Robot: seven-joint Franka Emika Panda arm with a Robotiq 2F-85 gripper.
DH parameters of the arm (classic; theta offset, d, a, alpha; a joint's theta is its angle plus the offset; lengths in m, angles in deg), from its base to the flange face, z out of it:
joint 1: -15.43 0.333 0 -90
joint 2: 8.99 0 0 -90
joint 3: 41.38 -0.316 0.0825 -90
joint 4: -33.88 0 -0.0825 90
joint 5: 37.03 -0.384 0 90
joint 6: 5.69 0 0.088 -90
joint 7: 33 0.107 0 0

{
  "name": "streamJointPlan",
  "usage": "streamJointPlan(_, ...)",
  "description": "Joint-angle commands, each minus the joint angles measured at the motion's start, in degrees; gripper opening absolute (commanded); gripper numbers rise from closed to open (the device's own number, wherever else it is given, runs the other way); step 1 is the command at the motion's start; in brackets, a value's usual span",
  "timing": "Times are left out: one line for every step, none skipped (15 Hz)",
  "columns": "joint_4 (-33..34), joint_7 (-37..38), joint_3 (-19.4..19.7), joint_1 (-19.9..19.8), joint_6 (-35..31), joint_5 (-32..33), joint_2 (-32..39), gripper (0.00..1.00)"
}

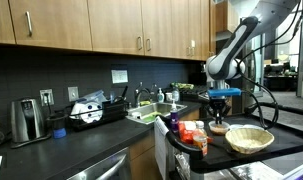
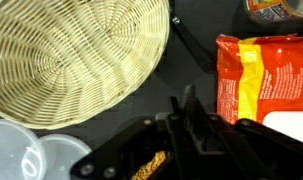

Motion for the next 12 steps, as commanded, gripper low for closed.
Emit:
streamJointPlan(5.8, -3.9, 0.5, -0.5, 2.1, 3.9, 6.9, 0.04)
streamJointPlan(6.9, -4.5, 0.7, -0.4, 2.6, 5.0, 8.1, 0.04)
streamJointPlan(8.1, -5.1, 0.9, -0.2, 2.8, 6.5, 9.7, 0.04)
streamJointPlan(9.1, -5.8, 1.1, 0.0, 3.1, 7.5, 10.9, 0.04)
streamJointPlan(10.2, -6.3, 1.4, 0.3, 3.4, 8.5, 12.3, 0.04)
streamJointPlan(11.2, -6.9, 1.6, 0.5, 3.5, 9.1, 13.6, 0.04)
streamJointPlan(12.2, -7.5, 1.8, 0.8, 3.7, 9.6, 14.7, 0.04)
streamJointPlan(13.1, -8.2, 1.9, 1.1, 3.7, 9.8, 15.8, 0.04)
streamJointPlan(14.2, -8.5, 2.0, 1.4, 3.8, 9.9, 16.9, 0.04)
streamJointPlan(15.0, -8.8, 2.1, 1.7, 4.0, 9.8, 17.7, 0.04)
streamJointPlan(16.0, -9.1, 2.0, 2.1, 4.3, 9.4, 18.6, 0.04)
streamJointPlan(16.7, -9.0, 2.1, 2.5, 4.7, 9.2, 19.3, 0.04)
